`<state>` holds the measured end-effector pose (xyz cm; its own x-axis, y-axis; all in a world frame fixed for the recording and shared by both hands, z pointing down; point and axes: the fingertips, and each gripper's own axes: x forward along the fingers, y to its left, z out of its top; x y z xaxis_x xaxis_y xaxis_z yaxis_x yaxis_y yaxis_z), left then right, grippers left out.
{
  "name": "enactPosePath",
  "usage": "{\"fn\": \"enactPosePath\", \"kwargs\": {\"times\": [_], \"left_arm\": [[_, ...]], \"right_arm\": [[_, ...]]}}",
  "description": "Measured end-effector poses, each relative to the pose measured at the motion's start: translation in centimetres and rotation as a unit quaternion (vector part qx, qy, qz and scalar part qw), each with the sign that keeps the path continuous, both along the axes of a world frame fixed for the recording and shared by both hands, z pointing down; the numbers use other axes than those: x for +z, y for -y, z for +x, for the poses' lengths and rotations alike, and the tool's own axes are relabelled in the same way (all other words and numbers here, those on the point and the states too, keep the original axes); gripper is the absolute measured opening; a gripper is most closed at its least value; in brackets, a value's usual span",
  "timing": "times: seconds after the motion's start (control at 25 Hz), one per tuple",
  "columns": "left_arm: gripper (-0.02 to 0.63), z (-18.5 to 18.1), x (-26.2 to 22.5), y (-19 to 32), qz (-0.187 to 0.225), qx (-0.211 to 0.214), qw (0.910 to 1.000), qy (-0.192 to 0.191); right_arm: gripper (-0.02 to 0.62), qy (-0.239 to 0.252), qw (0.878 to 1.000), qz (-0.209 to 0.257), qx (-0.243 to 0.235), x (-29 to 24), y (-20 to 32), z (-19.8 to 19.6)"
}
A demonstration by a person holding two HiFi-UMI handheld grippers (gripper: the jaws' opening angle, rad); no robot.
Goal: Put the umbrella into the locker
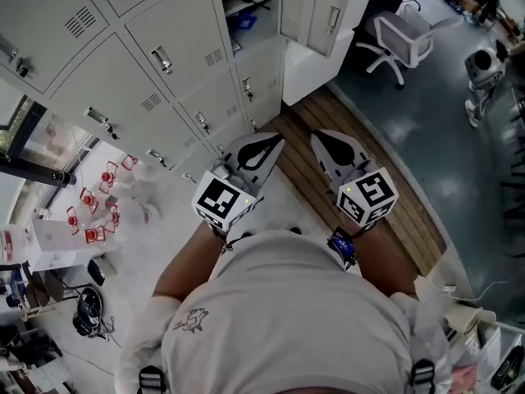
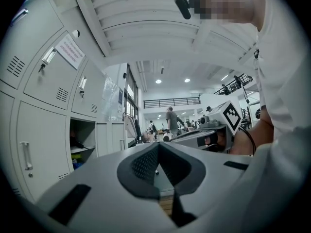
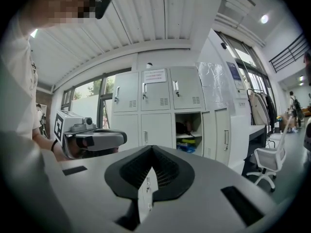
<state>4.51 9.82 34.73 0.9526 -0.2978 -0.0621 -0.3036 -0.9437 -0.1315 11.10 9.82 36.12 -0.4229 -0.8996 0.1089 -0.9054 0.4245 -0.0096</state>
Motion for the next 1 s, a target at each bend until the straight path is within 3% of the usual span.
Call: {"fn": "enactPosePath", "kwargs": {"times": [0.44, 1.0], "left_arm": [[0.011, -9.7, -0.2, 1.0, -0.001, 0.026, 0.9997, 0.002], [0.011, -15.0, 0.2, 1.2, 0.001, 0.072, 0.9974, -0.007]], "right_arm": [[0.041, 0.007, 1.0, 0.017, 0.018, -0.6, 0.6, -10.3], [0.041, -0.001, 0.998, 0.026, 0.061, -0.8, 0.4, -16.0]]}}
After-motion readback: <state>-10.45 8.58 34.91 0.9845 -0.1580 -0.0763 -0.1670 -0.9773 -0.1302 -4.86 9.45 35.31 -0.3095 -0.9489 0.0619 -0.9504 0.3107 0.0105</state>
